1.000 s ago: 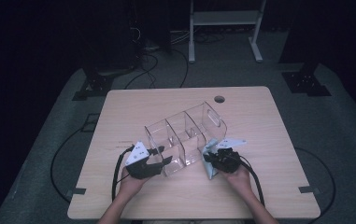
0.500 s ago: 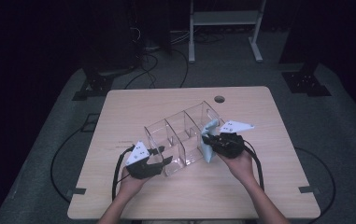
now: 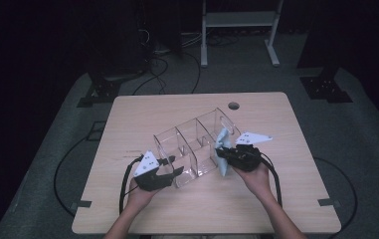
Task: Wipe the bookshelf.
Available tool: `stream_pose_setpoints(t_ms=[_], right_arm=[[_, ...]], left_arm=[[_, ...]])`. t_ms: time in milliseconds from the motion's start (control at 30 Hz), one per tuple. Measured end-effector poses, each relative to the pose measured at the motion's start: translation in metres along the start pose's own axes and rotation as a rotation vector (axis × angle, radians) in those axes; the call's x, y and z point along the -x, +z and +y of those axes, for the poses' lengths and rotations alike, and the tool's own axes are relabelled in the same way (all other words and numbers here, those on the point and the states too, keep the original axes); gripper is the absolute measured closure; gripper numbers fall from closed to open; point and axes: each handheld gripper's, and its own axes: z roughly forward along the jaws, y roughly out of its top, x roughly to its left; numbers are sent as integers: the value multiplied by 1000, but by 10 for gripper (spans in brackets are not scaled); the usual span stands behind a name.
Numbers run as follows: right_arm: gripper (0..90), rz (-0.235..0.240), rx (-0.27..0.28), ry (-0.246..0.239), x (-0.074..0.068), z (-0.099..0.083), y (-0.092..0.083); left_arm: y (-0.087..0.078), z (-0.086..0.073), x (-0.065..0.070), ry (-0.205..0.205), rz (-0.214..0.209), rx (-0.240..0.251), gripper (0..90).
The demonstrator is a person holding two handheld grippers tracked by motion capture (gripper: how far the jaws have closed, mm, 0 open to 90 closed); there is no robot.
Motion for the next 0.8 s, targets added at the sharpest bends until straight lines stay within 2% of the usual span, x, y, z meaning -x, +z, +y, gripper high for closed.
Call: stream_pose_setpoints(t_ms=[167, 300, 367, 467, 567, 700, 800], right_arm=[[830, -15, -57, 18, 5, -22, 8], [830, -18, -110, 63, 13, -43, 23], [830, -26, -144, 55, 14, -50, 31], [829, -28, -180, 68, 15, -57, 38], [829, -31, -174, 57, 13, -54, 36], [828, -28, -111, 42, 7, -40, 24], [829, -26, -112, 48, 7, -43, 27]], left_arm=[[1, 0, 0, -6, 0, 5, 473], [2, 0, 1, -6, -1, 6, 472], [2, 0, 1, -6, 0, 6, 472], [2, 0, 1, -6, -1, 6, 472], [2, 0, 0, -4, -1, 5, 472], [2, 0, 1, -5, -1, 6, 472], [2, 0, 1, -3, -1, 5, 472]])
